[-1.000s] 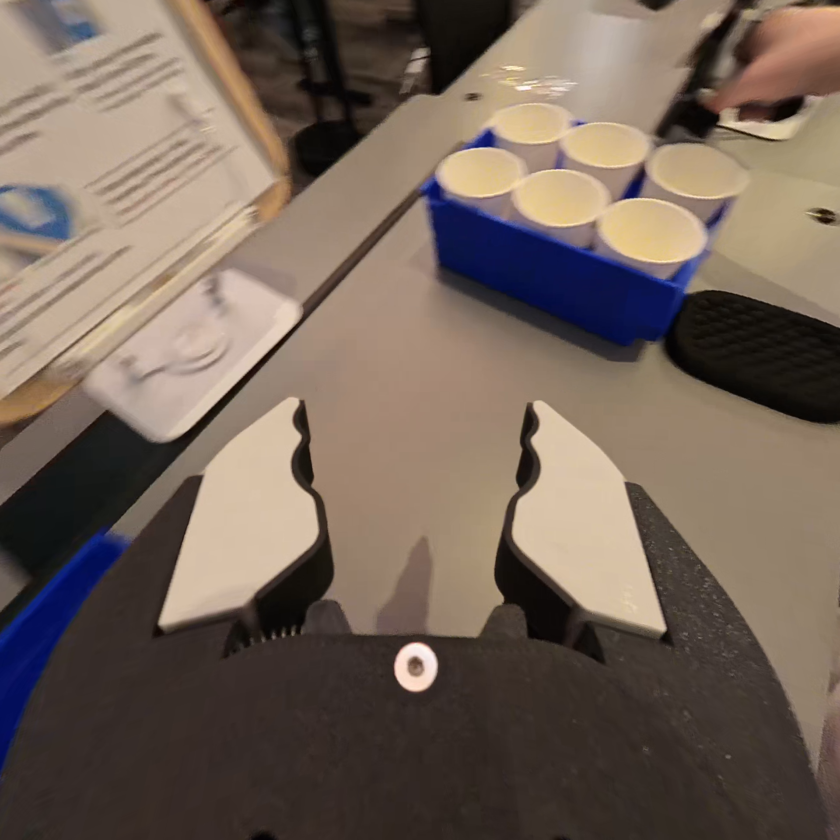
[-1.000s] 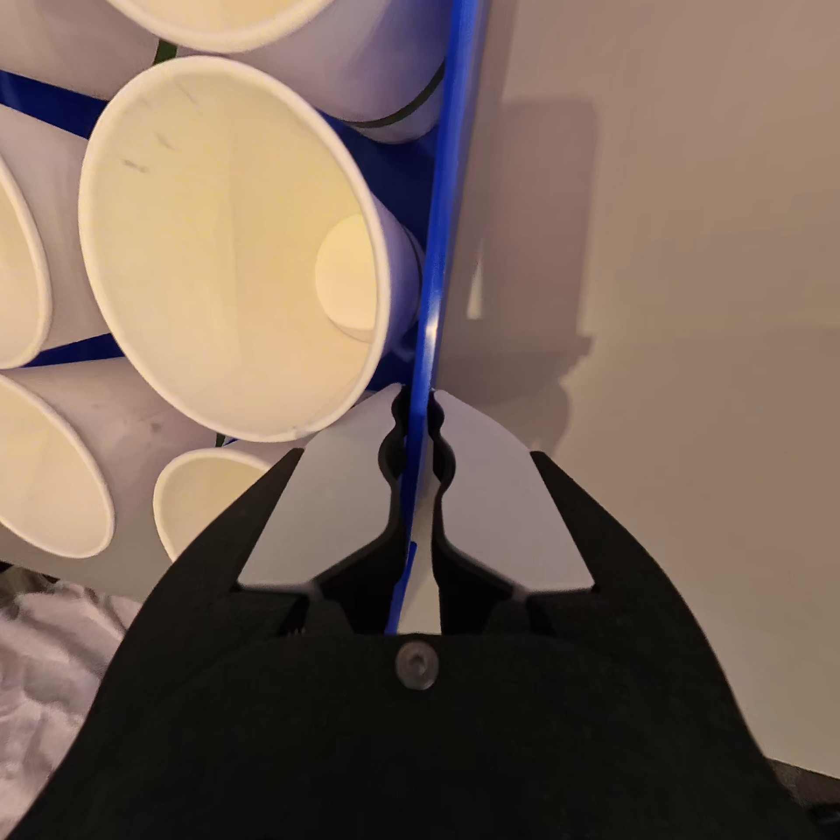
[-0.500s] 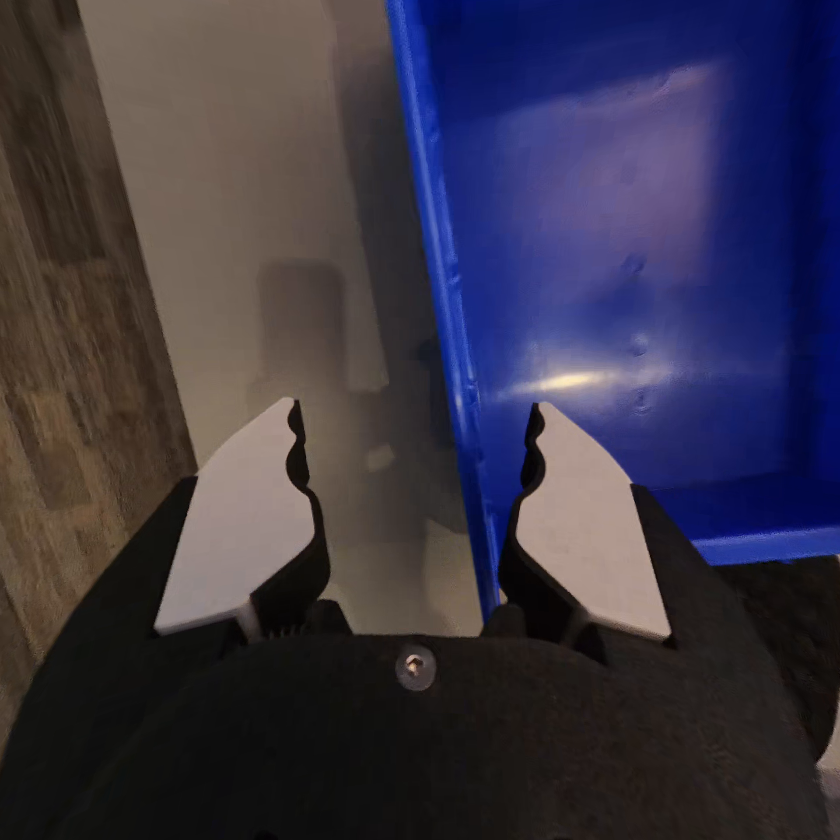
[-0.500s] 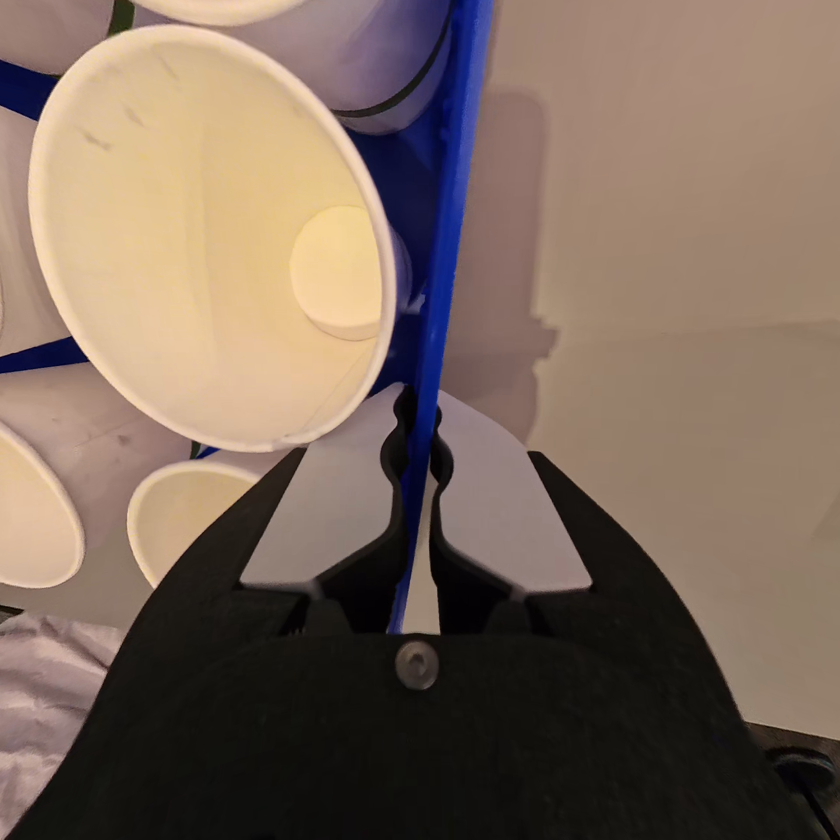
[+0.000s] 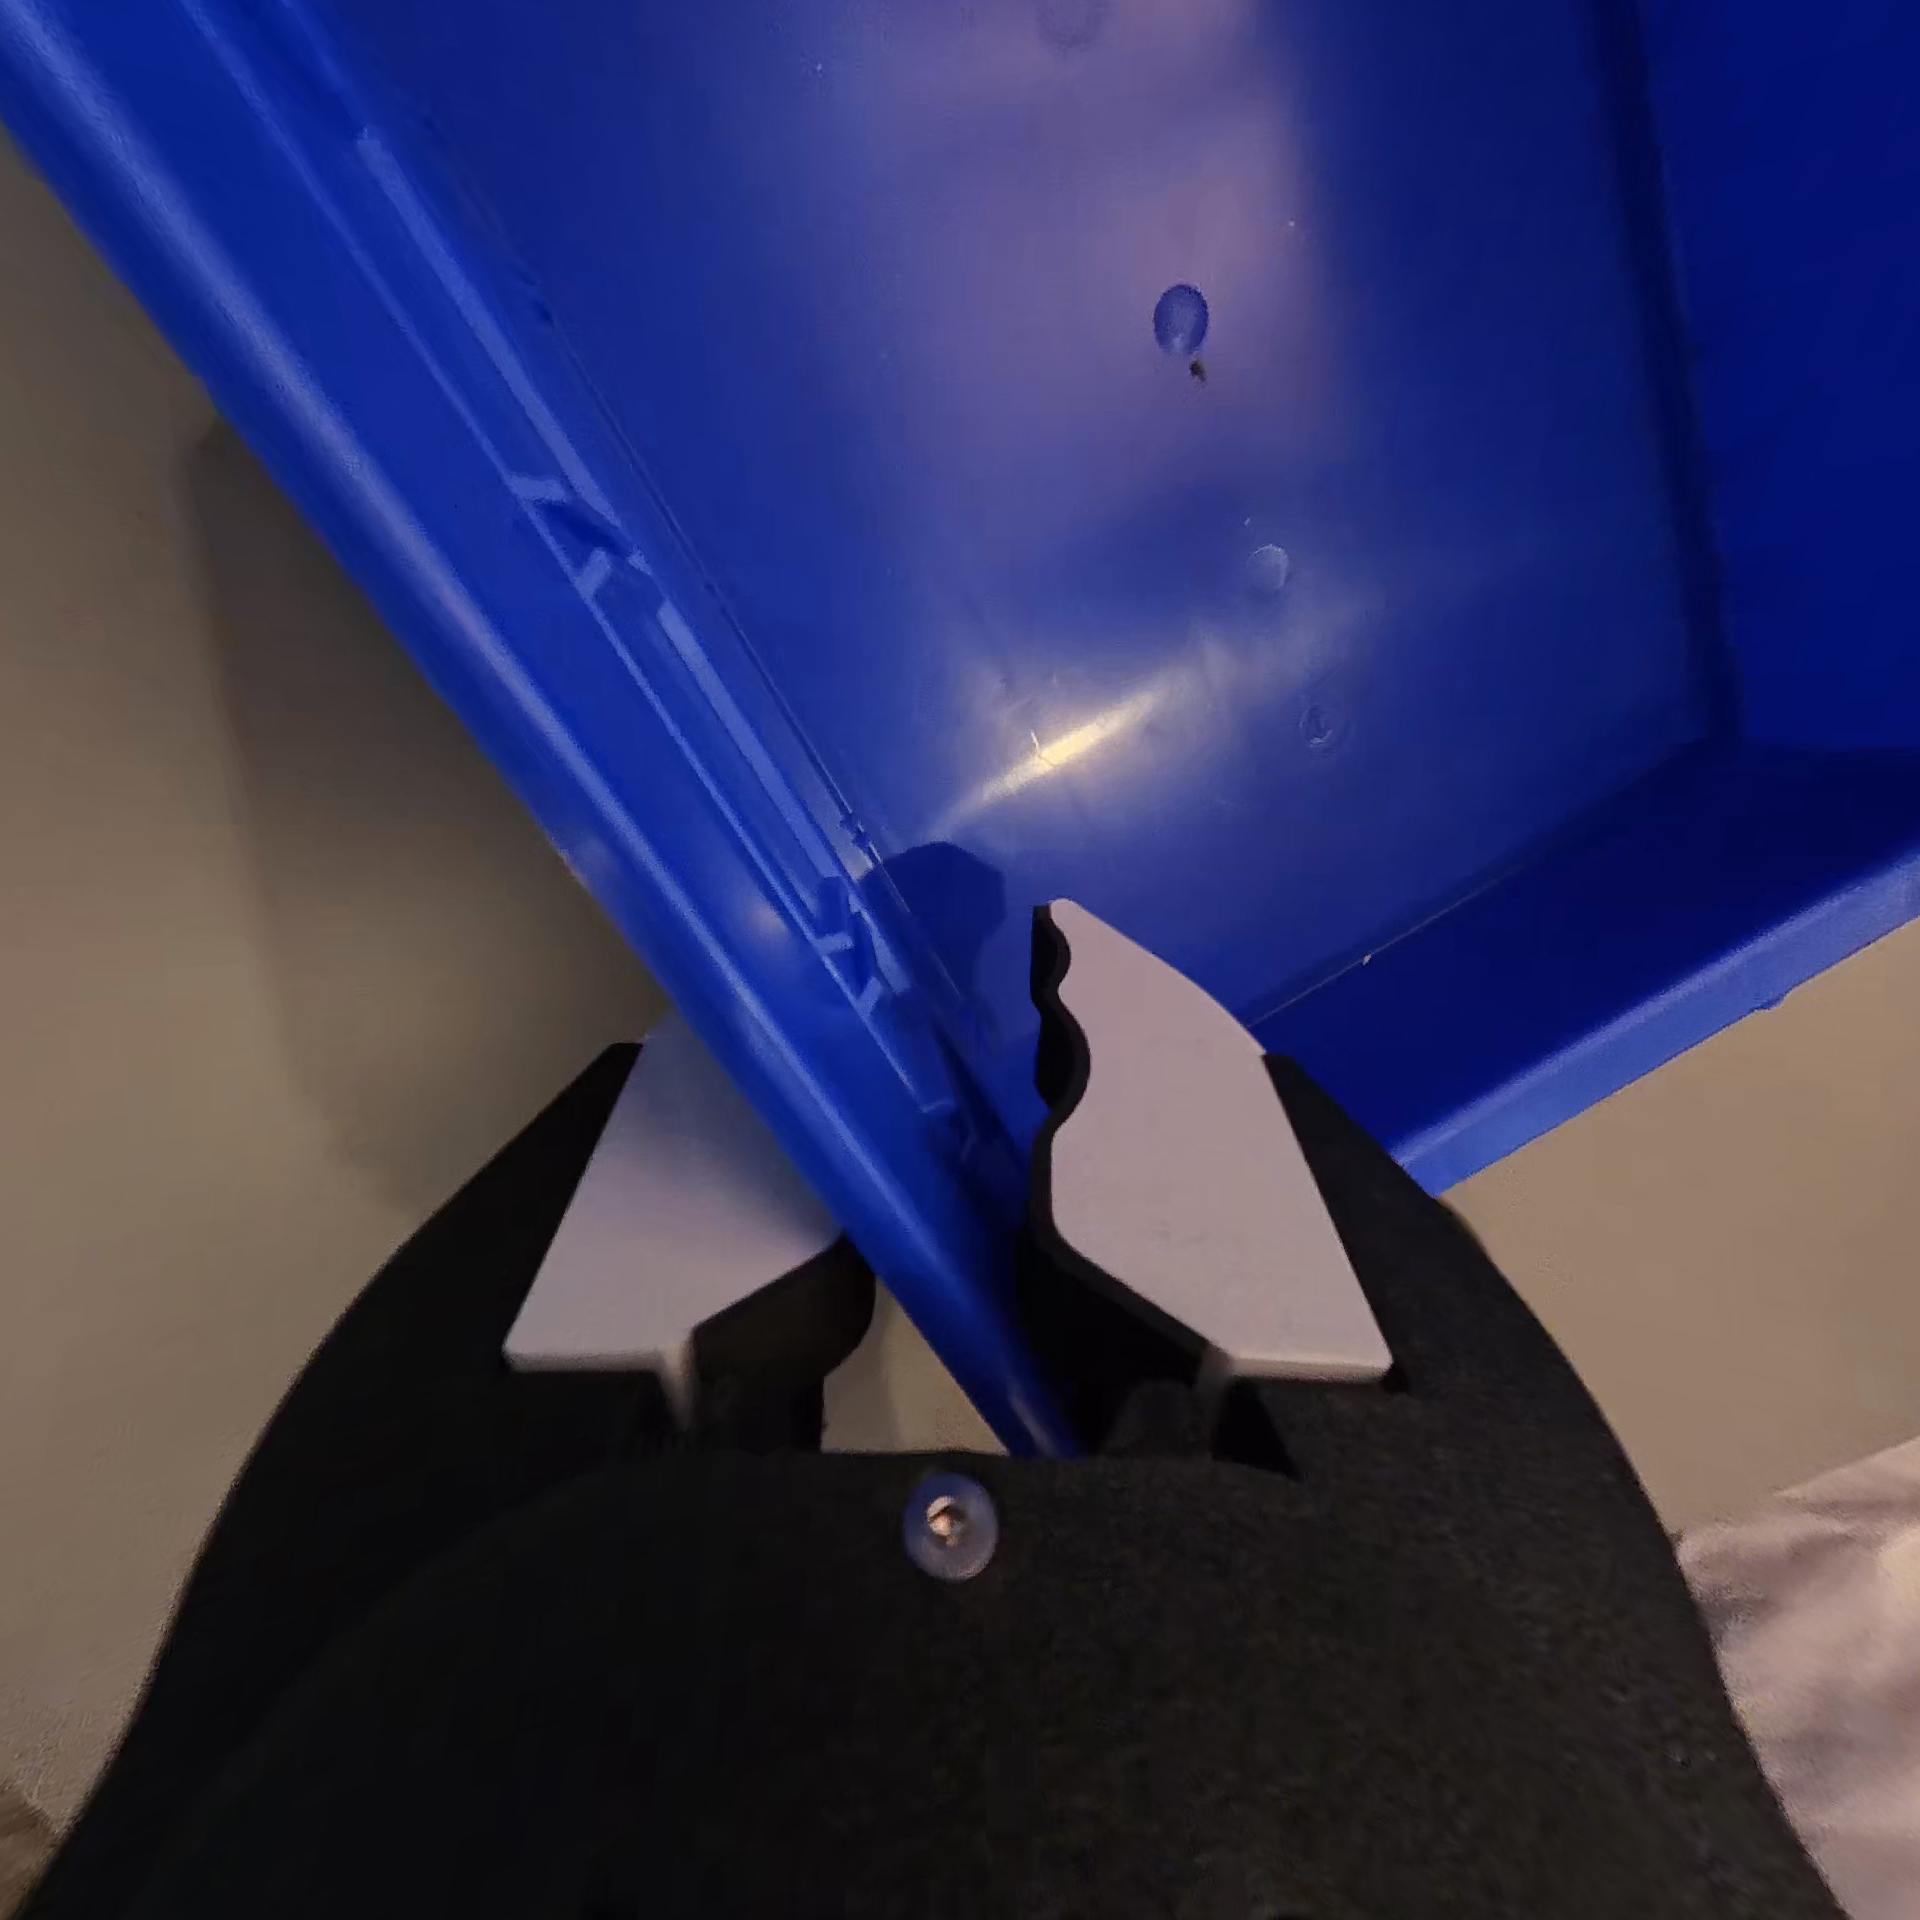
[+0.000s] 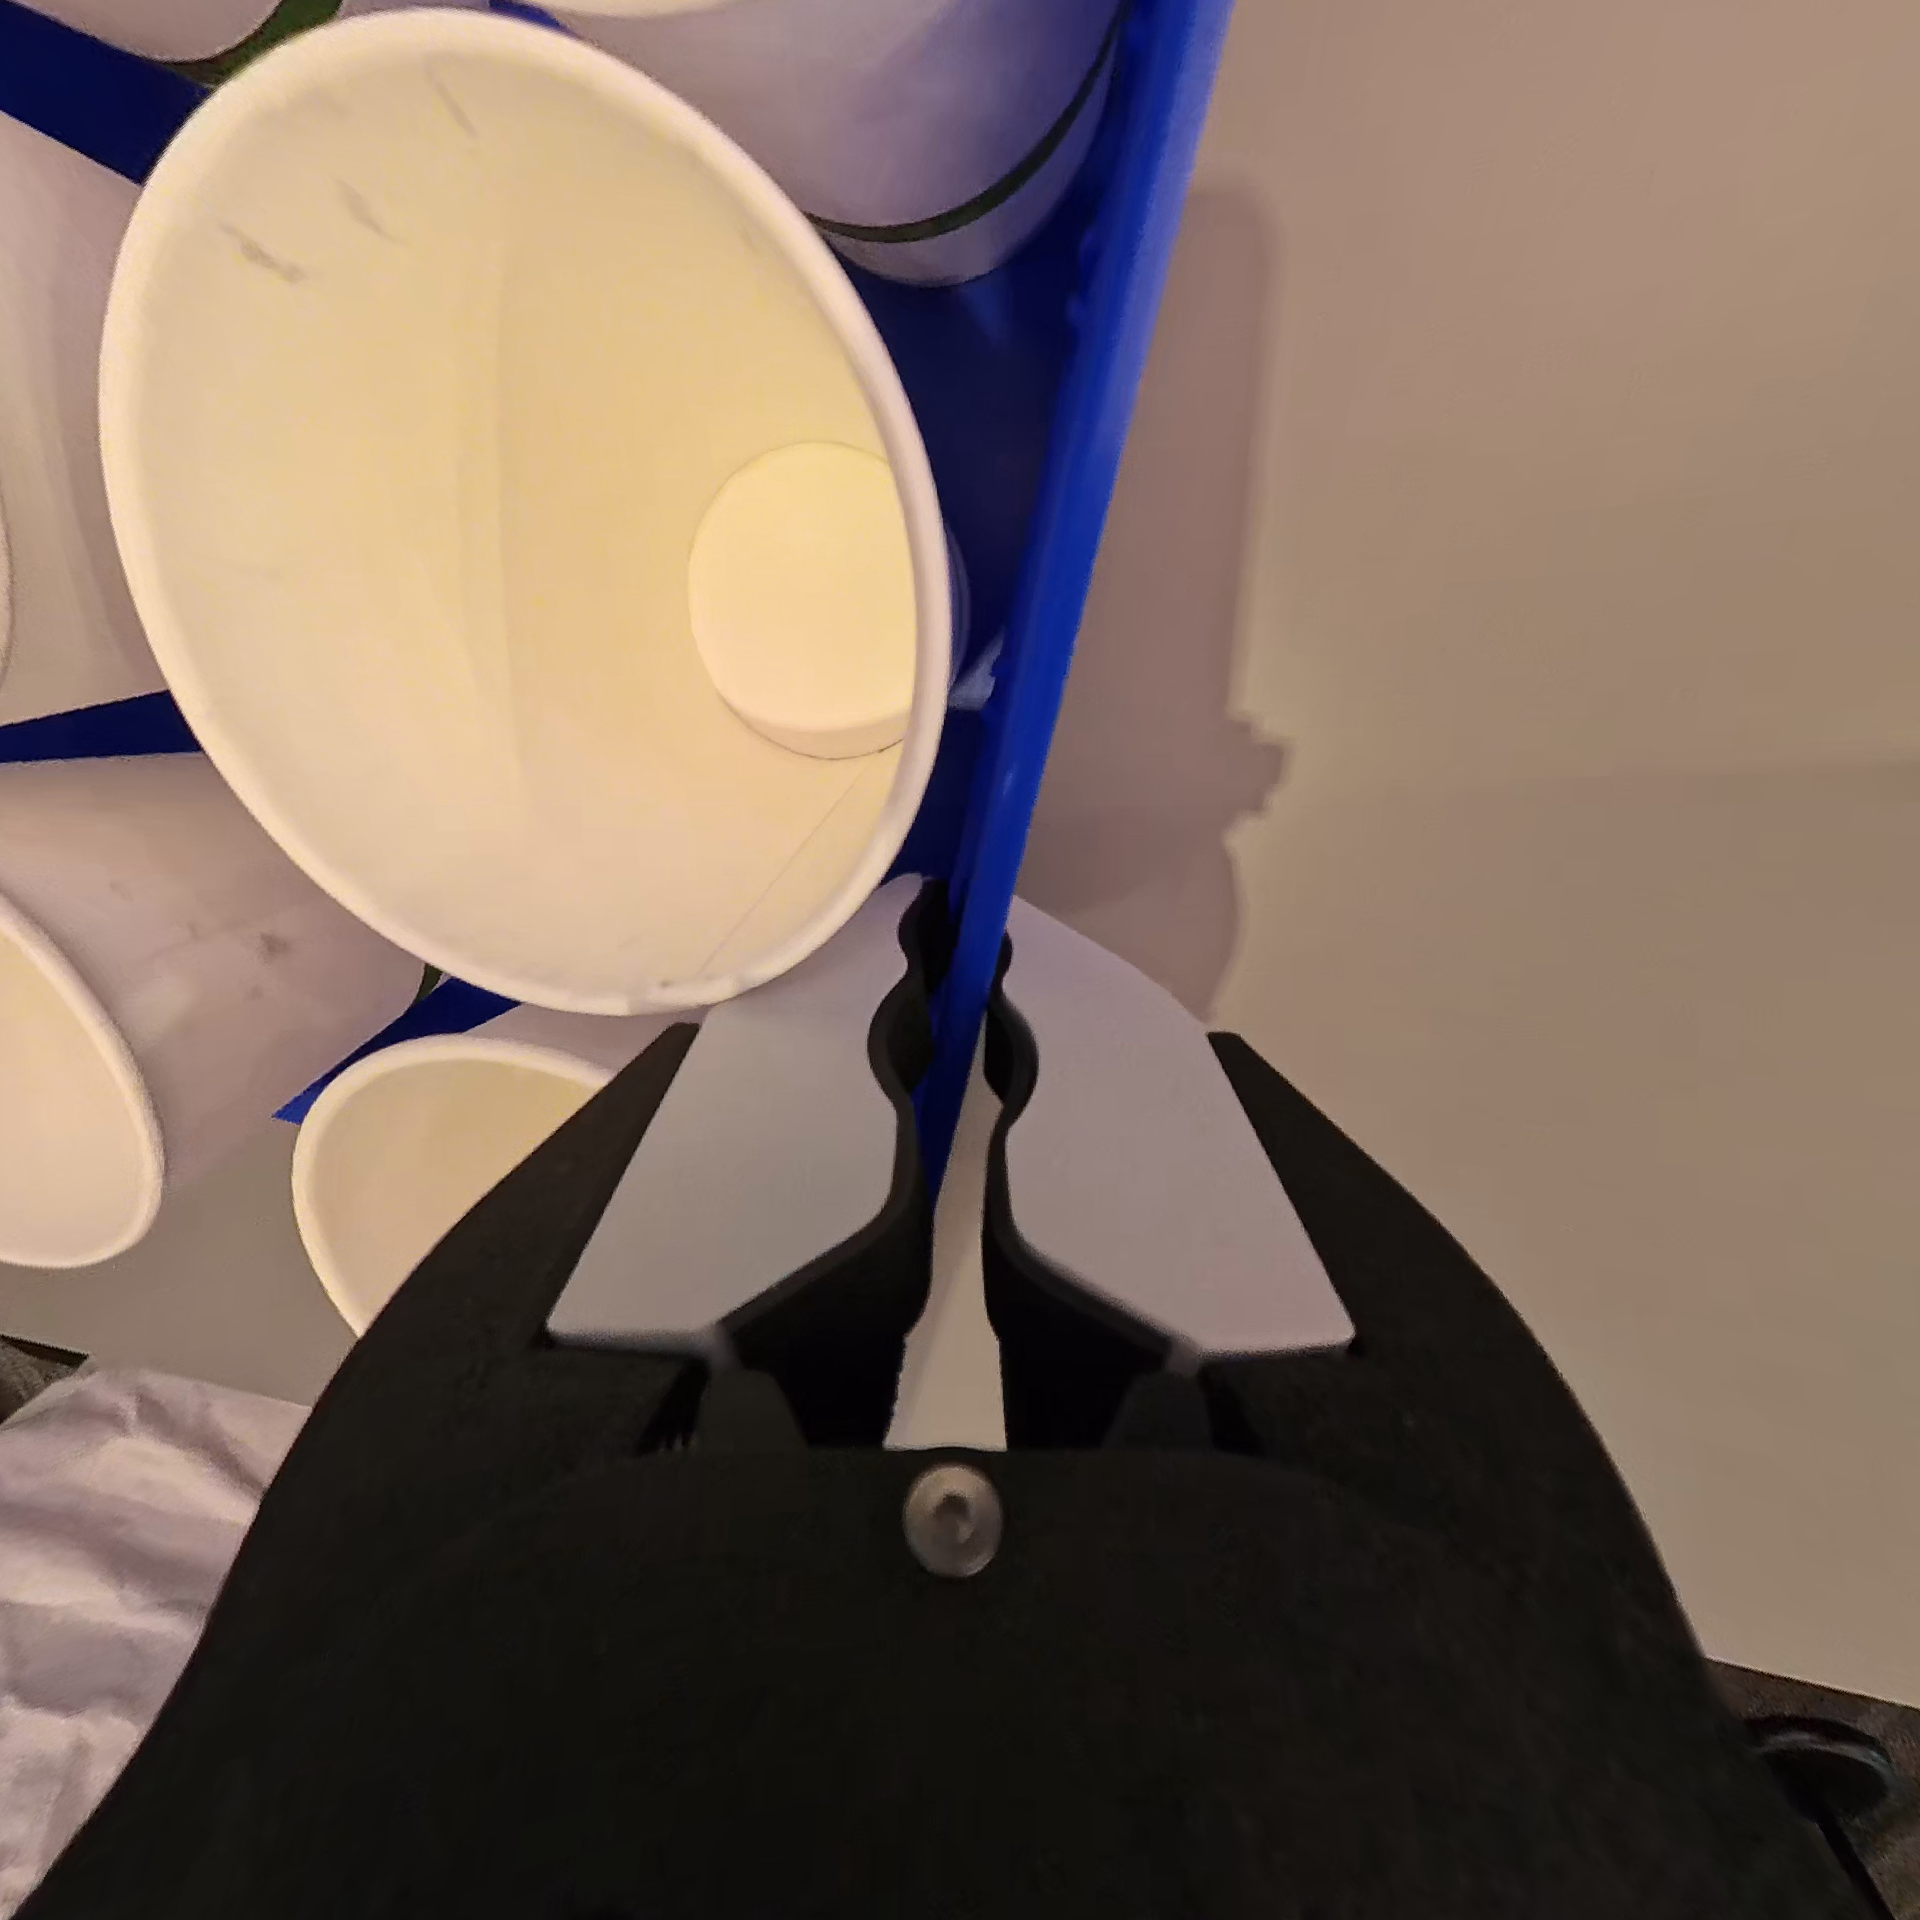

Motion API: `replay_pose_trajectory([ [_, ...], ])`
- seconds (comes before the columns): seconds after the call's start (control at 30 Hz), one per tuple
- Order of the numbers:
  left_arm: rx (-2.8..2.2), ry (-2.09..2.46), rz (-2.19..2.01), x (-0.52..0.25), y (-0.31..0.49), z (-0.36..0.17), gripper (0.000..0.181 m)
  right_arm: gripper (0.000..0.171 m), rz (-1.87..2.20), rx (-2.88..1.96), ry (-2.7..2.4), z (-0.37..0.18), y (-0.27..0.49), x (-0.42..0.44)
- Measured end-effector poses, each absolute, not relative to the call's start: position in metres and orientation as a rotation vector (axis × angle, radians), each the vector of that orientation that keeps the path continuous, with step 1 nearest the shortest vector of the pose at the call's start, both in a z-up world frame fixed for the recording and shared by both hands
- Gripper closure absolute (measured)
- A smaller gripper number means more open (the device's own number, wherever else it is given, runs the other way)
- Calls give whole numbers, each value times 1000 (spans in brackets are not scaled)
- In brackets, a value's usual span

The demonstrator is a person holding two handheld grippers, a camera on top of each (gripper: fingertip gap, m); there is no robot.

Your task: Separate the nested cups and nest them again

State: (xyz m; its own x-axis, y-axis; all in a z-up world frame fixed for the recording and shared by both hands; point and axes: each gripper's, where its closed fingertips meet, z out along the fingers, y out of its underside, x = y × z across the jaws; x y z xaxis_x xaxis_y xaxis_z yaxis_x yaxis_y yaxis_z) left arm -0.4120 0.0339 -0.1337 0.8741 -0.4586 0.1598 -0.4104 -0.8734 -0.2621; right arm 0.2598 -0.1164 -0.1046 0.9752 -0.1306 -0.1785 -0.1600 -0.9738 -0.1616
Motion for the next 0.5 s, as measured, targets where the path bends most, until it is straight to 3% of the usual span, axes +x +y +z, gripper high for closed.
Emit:
replay_pose_trajectory([
  [0.5,-2743,840,-392,-258,5,-135,152,166,270,-2931,84,-104,-87,186],
])
